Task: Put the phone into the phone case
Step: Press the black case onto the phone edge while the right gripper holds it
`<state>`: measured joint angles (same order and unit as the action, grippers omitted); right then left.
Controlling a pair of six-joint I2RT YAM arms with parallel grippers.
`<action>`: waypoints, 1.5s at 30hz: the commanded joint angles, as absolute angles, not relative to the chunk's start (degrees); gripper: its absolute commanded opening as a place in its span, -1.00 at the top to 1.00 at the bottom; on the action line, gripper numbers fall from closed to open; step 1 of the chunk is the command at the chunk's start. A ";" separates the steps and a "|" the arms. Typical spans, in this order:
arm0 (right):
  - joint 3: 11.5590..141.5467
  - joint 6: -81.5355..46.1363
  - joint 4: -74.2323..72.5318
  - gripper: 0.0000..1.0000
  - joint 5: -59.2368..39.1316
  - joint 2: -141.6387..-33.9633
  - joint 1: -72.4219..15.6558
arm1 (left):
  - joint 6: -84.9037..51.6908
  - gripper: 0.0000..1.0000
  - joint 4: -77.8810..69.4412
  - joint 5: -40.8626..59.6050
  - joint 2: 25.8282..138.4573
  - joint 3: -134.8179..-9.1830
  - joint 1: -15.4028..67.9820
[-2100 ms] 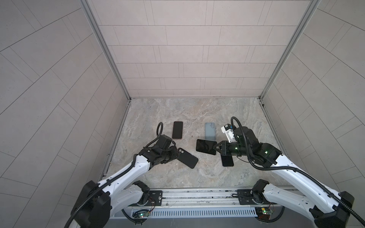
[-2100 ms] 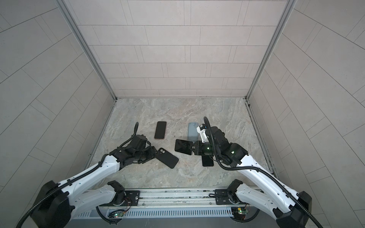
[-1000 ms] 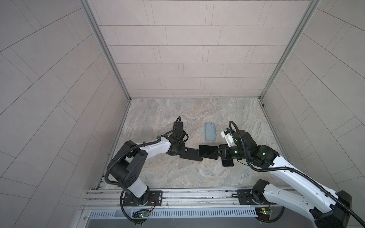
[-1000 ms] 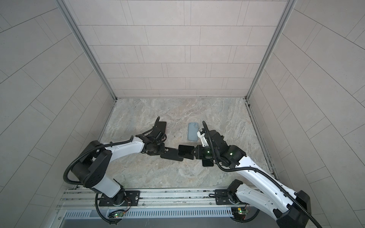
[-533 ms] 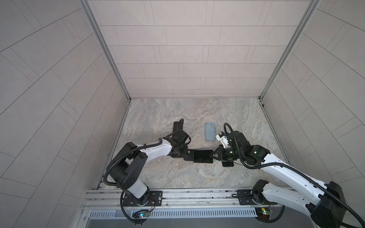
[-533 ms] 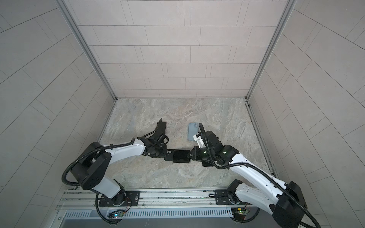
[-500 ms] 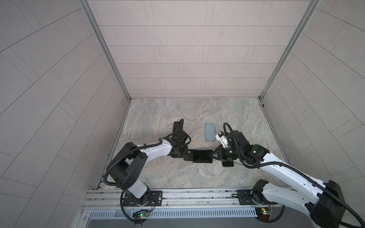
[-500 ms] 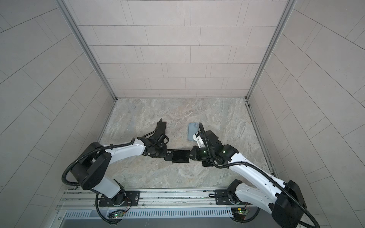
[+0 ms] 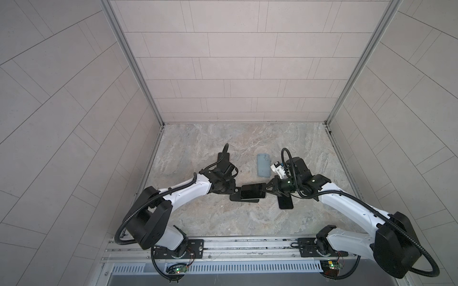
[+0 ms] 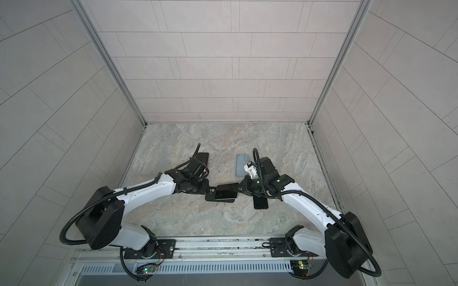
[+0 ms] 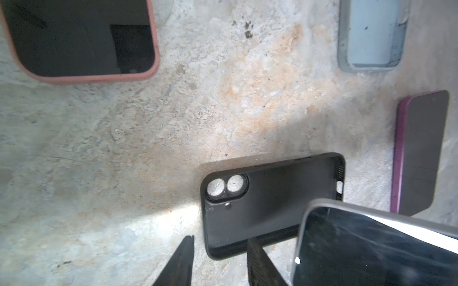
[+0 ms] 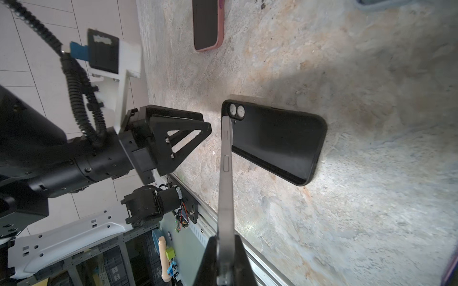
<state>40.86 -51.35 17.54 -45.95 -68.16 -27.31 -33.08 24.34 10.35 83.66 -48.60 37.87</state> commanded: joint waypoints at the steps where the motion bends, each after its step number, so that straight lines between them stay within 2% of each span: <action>1: 42.58 -49.75 14.99 1.00 -49.92 -69.58 -27.15 | -34.69 0.15 22.70 13.54 81.05 -47.49 36.58; 7: 44.45 -46.77 16.40 1.00 -50.78 -73.82 -26.88 | -45.72 0.15 4.97 24.22 77.47 -36.37 31.56; 9: 44.75 -46.76 15.68 1.00 -51.06 -75.22 -26.81 | -47.75 0.12 1.50 25.69 77.32 -34.16 30.65; 13: 45.97 -46.94 14.57 1.00 -52.05 -78.24 -26.80 | -50.10 -0.08 -2.76 27.08 77.52 -31.46 29.68; 21: 47.02 -46.84 12.85 1.00 -52.12 -81.69 -26.72 | -53.47 -0.09 -11.12 29.88 81.09 -28.75 28.52; 45: 44.31 -49.66 7.57 1.00 -50.71 -85.15 -26.36 | -50.82 -0.09 -5.77 28.29 83.46 -29.62 28.21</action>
